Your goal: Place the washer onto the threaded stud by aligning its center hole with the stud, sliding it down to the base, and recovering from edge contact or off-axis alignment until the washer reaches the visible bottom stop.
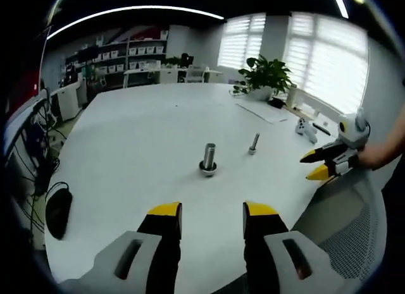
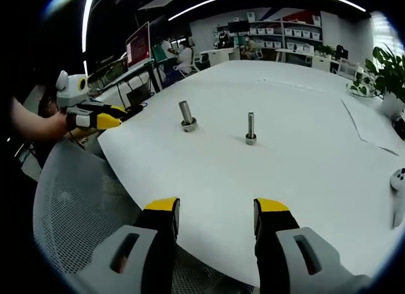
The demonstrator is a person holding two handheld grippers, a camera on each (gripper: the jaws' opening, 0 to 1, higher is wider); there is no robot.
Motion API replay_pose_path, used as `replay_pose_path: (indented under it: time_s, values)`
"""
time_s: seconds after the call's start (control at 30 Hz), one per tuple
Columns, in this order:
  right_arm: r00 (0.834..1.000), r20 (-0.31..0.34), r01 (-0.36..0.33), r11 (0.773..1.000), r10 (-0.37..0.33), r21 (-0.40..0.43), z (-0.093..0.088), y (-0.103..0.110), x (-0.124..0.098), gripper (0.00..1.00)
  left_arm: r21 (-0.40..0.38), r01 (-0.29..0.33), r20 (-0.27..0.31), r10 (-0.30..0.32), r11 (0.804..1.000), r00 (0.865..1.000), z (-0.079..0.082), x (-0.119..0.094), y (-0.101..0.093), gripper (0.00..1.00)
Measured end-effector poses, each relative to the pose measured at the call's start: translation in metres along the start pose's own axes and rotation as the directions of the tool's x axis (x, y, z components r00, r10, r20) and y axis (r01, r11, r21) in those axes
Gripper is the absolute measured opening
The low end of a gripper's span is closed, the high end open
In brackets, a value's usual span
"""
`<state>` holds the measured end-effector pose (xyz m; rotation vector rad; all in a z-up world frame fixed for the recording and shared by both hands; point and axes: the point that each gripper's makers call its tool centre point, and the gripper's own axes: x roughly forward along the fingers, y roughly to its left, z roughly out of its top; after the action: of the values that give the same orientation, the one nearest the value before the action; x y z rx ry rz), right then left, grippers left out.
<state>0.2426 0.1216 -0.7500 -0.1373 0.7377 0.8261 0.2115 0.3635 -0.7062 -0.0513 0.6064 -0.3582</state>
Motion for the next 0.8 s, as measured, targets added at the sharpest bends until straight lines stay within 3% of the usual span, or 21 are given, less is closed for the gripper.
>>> replay_pose_path:
  time_s: [0.43,0.8]
  values:
    - [1.000,0.002,-0.006,1.000,0.006,-0.009,0.0000,0.0019,0.0010,0.50,0.003,-0.036,0.044,0.036,0.999,0.998,0.0049,0.0000,0.0056,0.36]
    - [1.000,0.013,-0.010,1.000,0.010,-0.018,0.0021,0.0042,0.0005,0.50,0.043,-0.011,0.022,0.010,0.999,1.000,0.0001,0.0026,-0.0038,0.35]
